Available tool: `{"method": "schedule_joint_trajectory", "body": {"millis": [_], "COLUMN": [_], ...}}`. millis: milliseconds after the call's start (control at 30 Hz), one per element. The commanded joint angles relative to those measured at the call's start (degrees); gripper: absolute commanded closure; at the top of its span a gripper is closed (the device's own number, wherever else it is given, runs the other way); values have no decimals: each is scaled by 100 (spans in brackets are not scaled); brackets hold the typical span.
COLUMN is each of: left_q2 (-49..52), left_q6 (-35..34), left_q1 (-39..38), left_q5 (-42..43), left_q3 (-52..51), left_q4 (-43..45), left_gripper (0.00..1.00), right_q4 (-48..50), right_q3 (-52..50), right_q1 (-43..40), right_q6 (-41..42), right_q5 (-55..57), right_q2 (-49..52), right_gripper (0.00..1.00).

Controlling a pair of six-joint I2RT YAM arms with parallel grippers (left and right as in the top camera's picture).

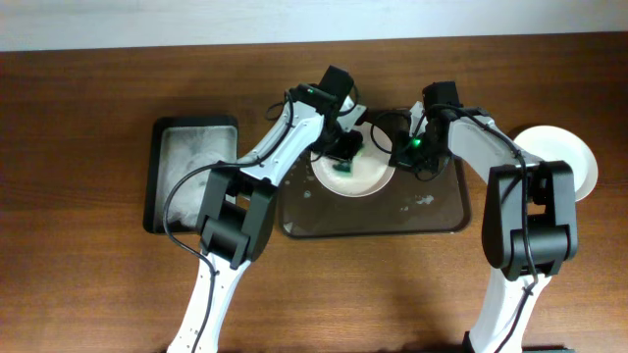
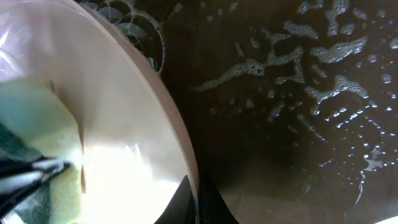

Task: Clean dirty plates on tray and stack at the side
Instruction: 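Scrub the plate's inner surface with the sponge in left gripper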

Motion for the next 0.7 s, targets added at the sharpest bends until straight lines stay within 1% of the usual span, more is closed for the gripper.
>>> {"method": "schedule_joint_trajectory", "body": {"millis": [0, 67, 200, 267, 367, 433, 500, 567, 633, 667], "left_q2": [72, 118, 345, 444, 520, 518, 518, 520, 520, 520], "left_q6": [-15, -448, -1005, -1211, -1403, -1397, -1320, -988, -498, -337], "left_q1": [-11, -11, -11, -11, -11, -11, -11, -11, -33, -37], "left_q5": [-743, -1665, -2717, -2852, -2787, -2428, -1801, -726, 422, 828], "left_q3": [-50, -55, -55, -55, -55, -52, -52, -52, -52, -52], "left_q4": [437, 616, 546, 269, -227, -507, -780, -1084, -1220, -1246], "left_gripper": [99, 99, 99, 99, 99, 99, 99, 99, 99, 99], "right_q4": [0, 0, 0, -2, 0, 0, 0, 2, 2, 2], "right_q3": [-63, -63, -63, -63, -63, -63, -63, -63, -63, -63], "right_q1": [-15, -15, -15, -15, -15, -15, -15, -15, -15, -15], "right_q6": [44, 44, 44, 44, 44, 44, 44, 44, 44, 44], "right_q5": [81, 83, 101, 103, 103, 103, 103, 103, 103, 101], "right_q2": [52, 52, 52, 52, 52, 52, 52, 52, 52, 52], "right_gripper": [96, 96, 96, 96, 96, 96, 96, 96, 96, 96]}}
